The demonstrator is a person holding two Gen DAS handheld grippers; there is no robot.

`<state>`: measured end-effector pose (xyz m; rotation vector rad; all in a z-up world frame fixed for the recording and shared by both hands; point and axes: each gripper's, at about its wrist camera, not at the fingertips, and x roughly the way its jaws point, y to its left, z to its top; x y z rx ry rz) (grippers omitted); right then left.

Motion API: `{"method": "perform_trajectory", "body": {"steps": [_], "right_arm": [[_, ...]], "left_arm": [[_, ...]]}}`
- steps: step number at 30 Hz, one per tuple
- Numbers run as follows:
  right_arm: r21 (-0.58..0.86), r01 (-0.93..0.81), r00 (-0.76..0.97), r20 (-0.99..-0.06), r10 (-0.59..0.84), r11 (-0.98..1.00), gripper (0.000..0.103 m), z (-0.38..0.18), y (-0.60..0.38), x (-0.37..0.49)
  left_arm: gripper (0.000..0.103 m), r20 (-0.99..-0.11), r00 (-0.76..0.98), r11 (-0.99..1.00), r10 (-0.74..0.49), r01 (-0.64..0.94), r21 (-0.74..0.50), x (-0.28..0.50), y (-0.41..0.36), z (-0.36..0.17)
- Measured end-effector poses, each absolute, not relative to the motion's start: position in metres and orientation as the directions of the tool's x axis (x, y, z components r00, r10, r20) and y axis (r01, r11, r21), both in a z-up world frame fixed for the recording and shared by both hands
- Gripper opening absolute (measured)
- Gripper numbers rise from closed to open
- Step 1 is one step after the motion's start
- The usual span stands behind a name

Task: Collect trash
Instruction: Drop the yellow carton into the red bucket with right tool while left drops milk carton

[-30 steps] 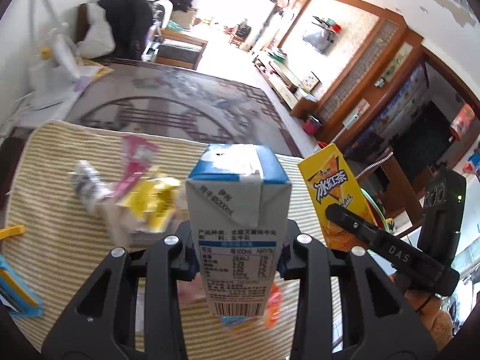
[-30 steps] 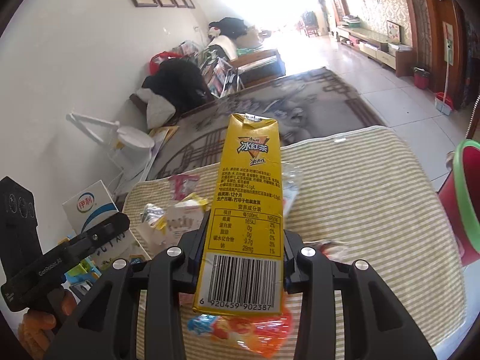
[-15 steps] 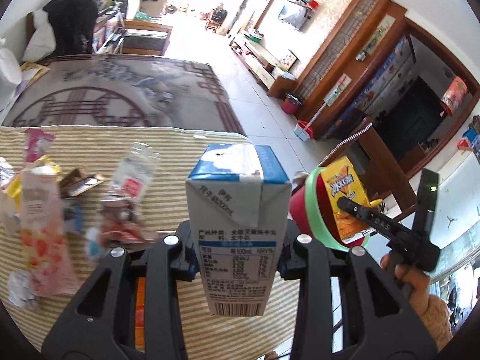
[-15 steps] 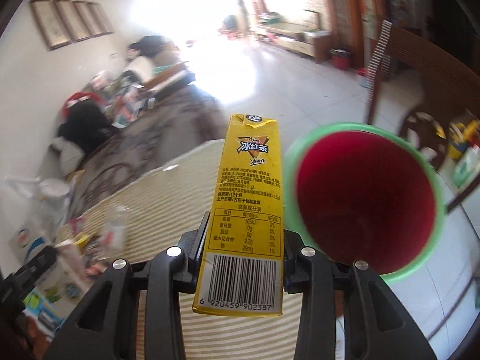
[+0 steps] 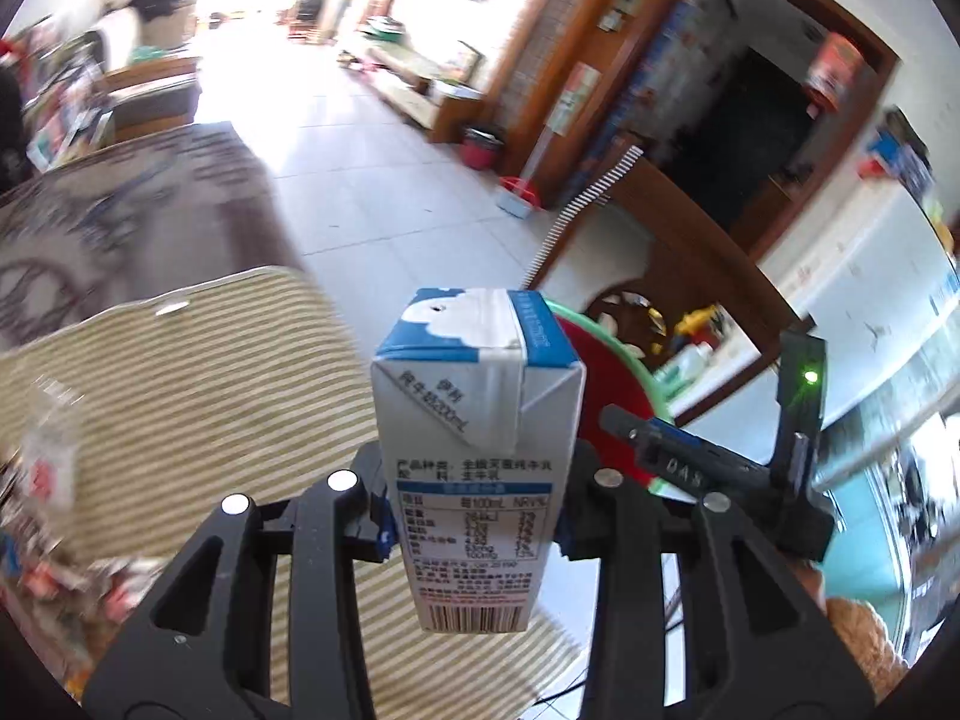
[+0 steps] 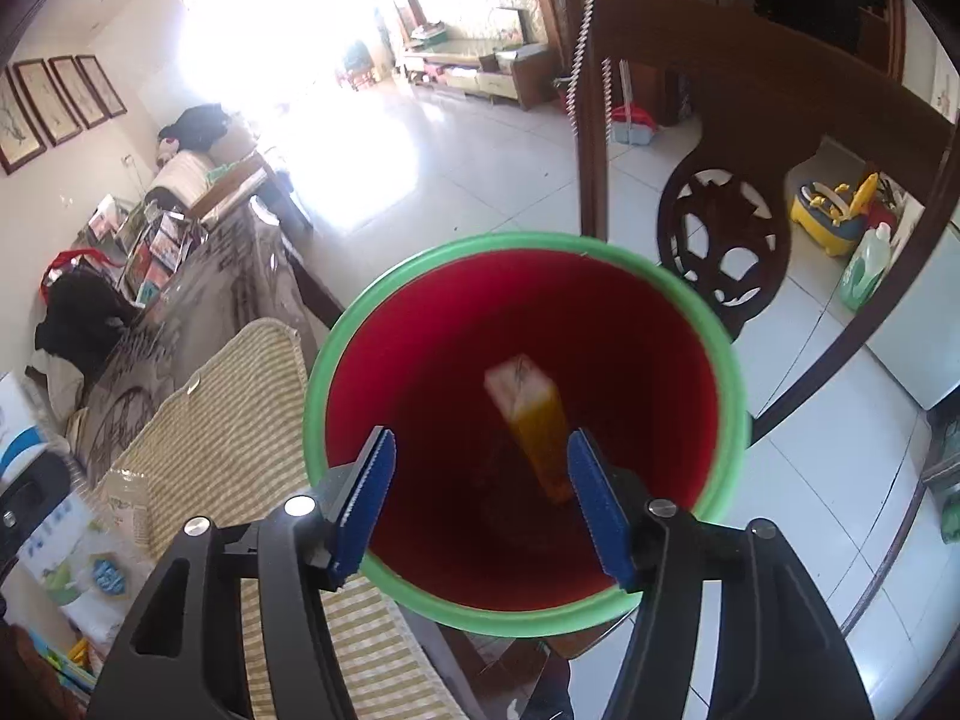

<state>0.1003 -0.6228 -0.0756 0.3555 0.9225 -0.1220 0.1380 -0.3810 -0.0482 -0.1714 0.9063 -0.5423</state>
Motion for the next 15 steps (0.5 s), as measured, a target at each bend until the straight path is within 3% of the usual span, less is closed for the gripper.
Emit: {"method": "perform_trajectory", "body": {"steps": [4,12,13,14,15], "right_arm": [[0.243,0.305,0.628,-0.778,-0.002,0.921,0.064,-0.067,-0.647,0.087],[0.258,0.418,0.649,-0.756,-0.087,0.871,0.067,-0.053,-0.684,0.055],[0.260,0.423,0.649,-0.755,-0.090,0.868,0.067,-0.053,-0.684,0.053],[0.261,0.424,0.650,-0.755,-0.090,0.867,0.067,-0.053,-0.683,0.052],[0.261,0.422,0.651,-0.754,-0.090,0.868,0.067,-0.052,-0.682,0.052]], "left_arm": [[0.035,-0.705,0.418,0.803,-0.573,0.461,-0.379,0.152,-0.430,-0.057],[0.036,-0.746,0.355,0.776,-0.563,0.538,-0.330,0.169,-0.490,-0.077],[0.042,-0.748,0.361,0.779,-0.557,0.540,-0.319,0.169,-0.492,-0.077],[0.063,-0.748,0.375,0.787,-0.547,0.535,-0.307,0.168,-0.492,-0.075],[0.072,-0.738,0.400,0.795,-0.544,0.526,-0.301,0.167,-0.486,-0.073]]}}
